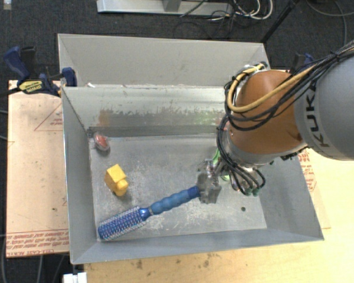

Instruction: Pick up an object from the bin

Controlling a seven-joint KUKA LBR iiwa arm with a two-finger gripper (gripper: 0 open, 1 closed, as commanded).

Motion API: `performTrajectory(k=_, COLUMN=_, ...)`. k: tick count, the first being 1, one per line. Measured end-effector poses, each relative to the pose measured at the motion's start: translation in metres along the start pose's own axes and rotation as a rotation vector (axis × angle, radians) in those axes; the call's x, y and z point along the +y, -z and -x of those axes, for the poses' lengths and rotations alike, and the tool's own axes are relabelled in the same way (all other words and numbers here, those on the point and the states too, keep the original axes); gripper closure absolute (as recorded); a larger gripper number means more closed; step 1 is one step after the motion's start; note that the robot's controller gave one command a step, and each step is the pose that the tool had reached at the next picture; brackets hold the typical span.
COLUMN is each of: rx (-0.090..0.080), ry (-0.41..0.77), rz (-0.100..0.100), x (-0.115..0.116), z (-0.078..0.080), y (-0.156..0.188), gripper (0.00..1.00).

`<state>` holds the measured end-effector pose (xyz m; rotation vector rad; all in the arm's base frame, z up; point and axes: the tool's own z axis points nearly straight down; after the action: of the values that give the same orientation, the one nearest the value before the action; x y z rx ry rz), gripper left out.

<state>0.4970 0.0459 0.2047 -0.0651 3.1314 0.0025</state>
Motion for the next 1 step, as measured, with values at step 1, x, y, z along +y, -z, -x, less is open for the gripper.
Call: performTrajectory(k=1, rx=0.013, ry=0.029, rz=-0.001, x=-0.0019, z=0.0157, y=-0.0722, gripper=1.0)
